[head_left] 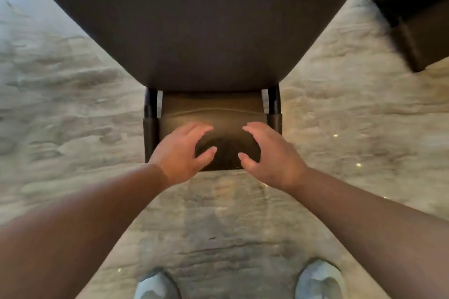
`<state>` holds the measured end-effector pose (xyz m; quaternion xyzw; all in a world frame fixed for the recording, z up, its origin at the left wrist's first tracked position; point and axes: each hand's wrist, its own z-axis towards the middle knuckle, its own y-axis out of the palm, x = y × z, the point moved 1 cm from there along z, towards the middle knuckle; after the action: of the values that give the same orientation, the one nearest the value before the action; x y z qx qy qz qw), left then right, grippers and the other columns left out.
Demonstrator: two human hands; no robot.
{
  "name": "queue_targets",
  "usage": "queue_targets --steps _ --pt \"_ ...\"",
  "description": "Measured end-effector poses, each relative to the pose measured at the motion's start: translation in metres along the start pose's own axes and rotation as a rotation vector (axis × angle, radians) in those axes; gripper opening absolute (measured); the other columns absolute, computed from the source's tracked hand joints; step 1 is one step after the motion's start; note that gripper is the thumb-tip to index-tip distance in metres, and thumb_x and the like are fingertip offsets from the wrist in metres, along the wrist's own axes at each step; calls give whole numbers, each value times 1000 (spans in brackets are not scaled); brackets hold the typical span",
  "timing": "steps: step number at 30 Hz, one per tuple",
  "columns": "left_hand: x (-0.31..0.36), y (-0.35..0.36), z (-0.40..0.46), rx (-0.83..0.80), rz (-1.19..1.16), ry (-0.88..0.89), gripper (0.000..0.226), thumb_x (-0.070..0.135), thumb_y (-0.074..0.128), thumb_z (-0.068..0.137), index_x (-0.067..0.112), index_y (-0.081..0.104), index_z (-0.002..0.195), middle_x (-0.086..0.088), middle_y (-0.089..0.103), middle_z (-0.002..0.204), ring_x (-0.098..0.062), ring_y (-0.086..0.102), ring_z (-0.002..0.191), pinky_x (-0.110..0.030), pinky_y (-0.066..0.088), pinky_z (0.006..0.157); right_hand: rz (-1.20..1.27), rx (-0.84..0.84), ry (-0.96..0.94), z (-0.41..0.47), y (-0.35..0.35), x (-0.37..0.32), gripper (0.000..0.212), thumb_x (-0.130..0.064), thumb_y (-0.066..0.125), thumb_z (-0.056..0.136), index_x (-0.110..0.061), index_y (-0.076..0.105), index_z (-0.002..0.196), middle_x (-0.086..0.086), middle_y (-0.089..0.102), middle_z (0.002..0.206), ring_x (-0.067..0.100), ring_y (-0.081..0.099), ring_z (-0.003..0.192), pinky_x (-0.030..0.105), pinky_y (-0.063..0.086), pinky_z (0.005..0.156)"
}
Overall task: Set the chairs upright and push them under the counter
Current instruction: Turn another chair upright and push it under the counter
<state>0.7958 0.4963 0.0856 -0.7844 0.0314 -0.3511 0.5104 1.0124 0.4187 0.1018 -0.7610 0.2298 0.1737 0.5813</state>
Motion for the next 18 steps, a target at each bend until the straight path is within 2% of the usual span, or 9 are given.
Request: queue_targets --steps 4,8,10,13,18 --pt "-39 54 16 -163 329 112 77 69 35 82 28 34 146 -1 40 149 -23 40 135 -40 37 107 -129 -115 -54 23 56 39 73 -49 61 85 -24 31 146 -3 32 152 15 28 140 28 25 111" --pt "-66 91 14 -286 600 124 91 77 35 85 27 -2 152 -6 1 164 -28 4 150 -48 18 117 -393 -215 -102 27 95 61 80 -55 59 84 -29 16 148 2 15 159 22 13 145 41 22 113" --pt "-70 105 13 -298 681 118 95 76 34 87 26 -15 150 -8 -10 164 -31 -4 150 -52 15 116 -496 -248 -111 28 107 65 81 -54 58 86 -29 12 148 5 7 160 26 7 146 46 19 114" --pt "-67 105 17 -294 777 176 95 73 35 89 24 -23 148 -11 -14 163 -35 -5 149 -54 16 114 -610 -259 -141 31 112 60 77 -48 58 90 -25 12 148 11 4 160 31 5 146 51 21 113" --pt "-60 92 33 -370 915 361 82 62 32 97 22 -14 153 -16 -4 163 -44 5 147 -58 22 110 -718 -246 -219 38 105 57 75 -34 59 93 -20 12 149 15 8 158 34 11 143 52 32 108"
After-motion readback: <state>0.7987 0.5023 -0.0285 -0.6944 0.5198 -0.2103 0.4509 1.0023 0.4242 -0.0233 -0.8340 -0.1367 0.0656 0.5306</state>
